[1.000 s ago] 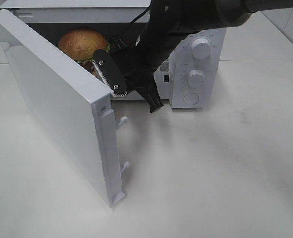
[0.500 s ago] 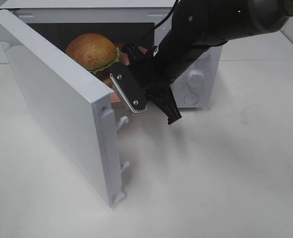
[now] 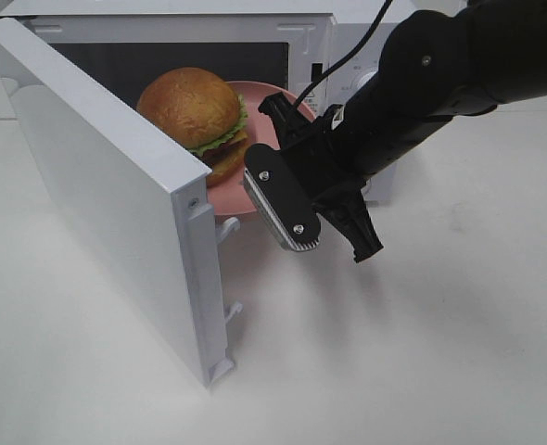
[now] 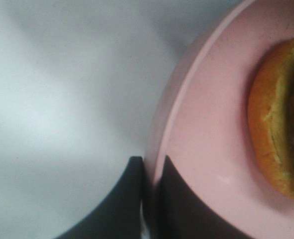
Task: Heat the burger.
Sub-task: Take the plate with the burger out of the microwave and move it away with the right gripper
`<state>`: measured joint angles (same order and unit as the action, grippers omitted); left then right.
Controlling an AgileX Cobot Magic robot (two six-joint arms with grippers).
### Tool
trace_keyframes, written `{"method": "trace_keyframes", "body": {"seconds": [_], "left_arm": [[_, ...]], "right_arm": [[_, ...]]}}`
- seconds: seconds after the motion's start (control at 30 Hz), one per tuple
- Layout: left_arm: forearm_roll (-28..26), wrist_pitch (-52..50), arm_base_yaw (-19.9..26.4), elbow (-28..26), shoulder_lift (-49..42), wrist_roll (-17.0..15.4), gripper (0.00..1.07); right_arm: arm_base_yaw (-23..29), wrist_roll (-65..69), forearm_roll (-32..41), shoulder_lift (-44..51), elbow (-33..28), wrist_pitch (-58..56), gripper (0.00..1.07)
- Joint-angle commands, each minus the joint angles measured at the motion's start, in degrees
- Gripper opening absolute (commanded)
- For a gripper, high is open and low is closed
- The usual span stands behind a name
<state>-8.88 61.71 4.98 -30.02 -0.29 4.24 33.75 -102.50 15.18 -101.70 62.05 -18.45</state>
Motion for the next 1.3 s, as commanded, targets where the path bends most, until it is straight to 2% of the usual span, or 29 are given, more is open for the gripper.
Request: {"method": "trace_keyframes", "body": {"seconds": [0.03,0.4,0.5,0.73,1.3], "left_arm": [[-0.1,-0.5,0.2,0.2,-0.9,-0.3,1.0],[-0.1,-0.5,0.2,0.2,-0.9,-0.3,1.0],[-0.1,-0.5,0.2,0.2,-0.9,-0.3,1.0],[-0.1,-0.5,0.2,0.2,-0.9,-0.3,1.0],[-0.1,-0.5,0.2,0.2,-0.9,-0.3,1.0]], "right_arm": [[-0.7,1.0,0.6,3.0,-1.3,5.2,0.0],[-0.7,1.3,0.6,10.8,-10.7,5.6,0.0],[-0.7,1.3,0.6,11.6,-11.5,5.6,0.0],[-0.7,2.7,0.6,19.0,-19.0,5.6,0.01],[-0.7,9.4,0.5,33.6,-30.7,5.3,0.01]]}}
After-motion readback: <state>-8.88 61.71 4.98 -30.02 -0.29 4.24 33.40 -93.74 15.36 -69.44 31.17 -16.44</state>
